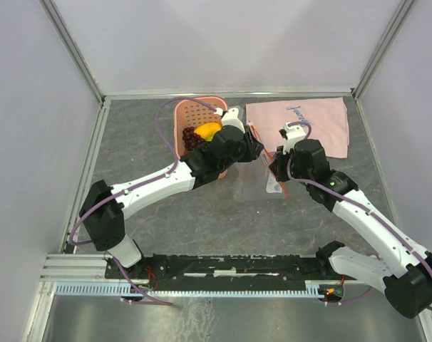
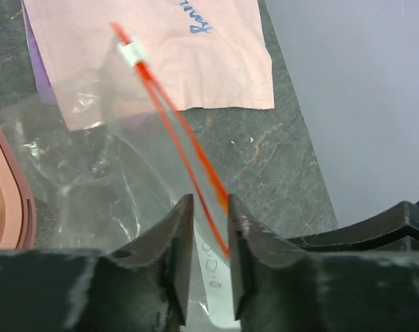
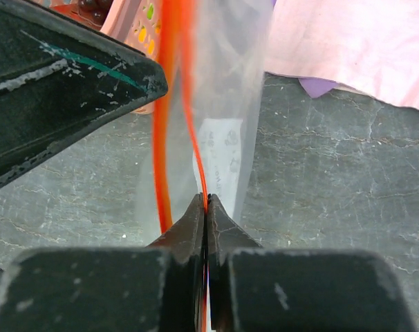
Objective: Place the food in the zip-top bag and seal the zipper
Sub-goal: Open the zipper of the food storage bag.
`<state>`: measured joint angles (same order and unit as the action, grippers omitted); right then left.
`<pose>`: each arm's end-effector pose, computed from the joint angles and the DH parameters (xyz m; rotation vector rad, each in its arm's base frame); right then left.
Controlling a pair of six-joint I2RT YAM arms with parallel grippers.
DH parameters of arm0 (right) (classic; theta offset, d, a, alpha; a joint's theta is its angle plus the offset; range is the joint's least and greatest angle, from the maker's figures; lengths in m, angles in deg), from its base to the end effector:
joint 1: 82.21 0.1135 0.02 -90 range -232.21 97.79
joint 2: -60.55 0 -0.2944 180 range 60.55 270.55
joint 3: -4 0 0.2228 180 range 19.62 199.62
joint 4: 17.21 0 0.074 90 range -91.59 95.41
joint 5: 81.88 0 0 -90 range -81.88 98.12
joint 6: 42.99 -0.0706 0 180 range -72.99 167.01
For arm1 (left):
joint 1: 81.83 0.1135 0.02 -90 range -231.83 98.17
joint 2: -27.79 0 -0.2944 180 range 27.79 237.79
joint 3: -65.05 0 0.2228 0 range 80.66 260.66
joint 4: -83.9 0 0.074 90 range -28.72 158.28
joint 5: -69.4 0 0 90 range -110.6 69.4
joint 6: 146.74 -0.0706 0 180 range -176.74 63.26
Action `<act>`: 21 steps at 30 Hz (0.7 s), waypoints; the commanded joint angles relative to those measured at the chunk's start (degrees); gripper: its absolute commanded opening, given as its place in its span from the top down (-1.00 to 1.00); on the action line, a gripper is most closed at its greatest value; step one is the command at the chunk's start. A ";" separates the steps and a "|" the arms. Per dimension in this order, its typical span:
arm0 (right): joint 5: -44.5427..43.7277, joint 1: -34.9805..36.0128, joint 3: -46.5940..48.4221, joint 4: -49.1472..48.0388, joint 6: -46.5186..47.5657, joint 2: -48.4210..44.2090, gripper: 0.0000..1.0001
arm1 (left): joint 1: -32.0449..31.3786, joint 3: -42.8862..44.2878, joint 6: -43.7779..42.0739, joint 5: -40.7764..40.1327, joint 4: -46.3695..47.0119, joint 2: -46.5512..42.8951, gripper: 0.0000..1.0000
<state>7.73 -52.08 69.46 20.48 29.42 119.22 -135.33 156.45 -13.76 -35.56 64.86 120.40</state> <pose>0.1838 0.1061 0.3171 -0.2306 2.1364 0.4861 0.2464 -0.3023 0.3537 0.0011 2.0131 -0.8669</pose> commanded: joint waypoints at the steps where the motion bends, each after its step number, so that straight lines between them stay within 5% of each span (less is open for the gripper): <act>1: -2.24 0.26 4.08 0.86 1.55 -1.15 0.95 | -0.25 0.99 0.22 -0.51 1.13 -3.20 0.26; 13: -3.61 0.53 6.58 2.32 3.16 -1.13 0.96 | -0.43 -0.12 1.49 5.97 2.59 -2.14 -0.02; 21: -4.39 1.07 6.96 2.05 3.53 -1.89 0.96 | -0.38 1.12 1.49 4.62 1.59 1.07 0.02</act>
<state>5.00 -51.44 73.31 23.75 31.92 118.48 -135.57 155.95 -13.71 -30.93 65.03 119.92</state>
